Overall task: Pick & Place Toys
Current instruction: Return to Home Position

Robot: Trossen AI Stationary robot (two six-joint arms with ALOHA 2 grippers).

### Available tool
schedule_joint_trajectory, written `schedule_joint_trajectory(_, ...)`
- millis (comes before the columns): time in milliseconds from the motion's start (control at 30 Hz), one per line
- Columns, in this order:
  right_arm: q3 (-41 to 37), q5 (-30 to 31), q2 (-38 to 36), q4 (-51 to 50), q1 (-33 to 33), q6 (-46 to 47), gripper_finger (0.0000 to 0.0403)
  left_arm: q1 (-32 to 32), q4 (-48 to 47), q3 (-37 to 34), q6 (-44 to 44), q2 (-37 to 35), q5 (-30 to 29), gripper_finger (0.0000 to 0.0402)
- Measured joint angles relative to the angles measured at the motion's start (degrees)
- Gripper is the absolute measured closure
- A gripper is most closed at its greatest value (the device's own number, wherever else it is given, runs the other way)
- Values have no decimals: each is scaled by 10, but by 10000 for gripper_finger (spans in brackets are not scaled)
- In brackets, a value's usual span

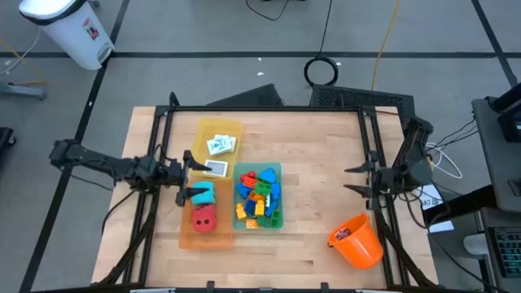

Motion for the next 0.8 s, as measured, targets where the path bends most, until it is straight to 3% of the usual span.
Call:
schedule_joint_trajectory(133, -14, -18, -63, -8, -23, -3, 214, 30, 26, -80, -4, -75, -2, 69)
schedule_joint_trajectory(233, -15, -22, -59, -9, -51, -27, 215, 57, 20, -102, -1, -130, -4, 66)
schedule_joint_trajectory(533, -59, -292, -48, 4, -201, 36, 211, 122, -60, -105, -18, -169, -11, 70)
schedule_joint_trajectory(700, -108, -353, -48, 49, -303, 47, 215, 137, -62, -105, -19, -169, -6, 71)
schedule_joint_trajectory(800, -136, -441, -48, 73, -368, 69, 213, 139, -63, -105, -20, -169, -7, 71)
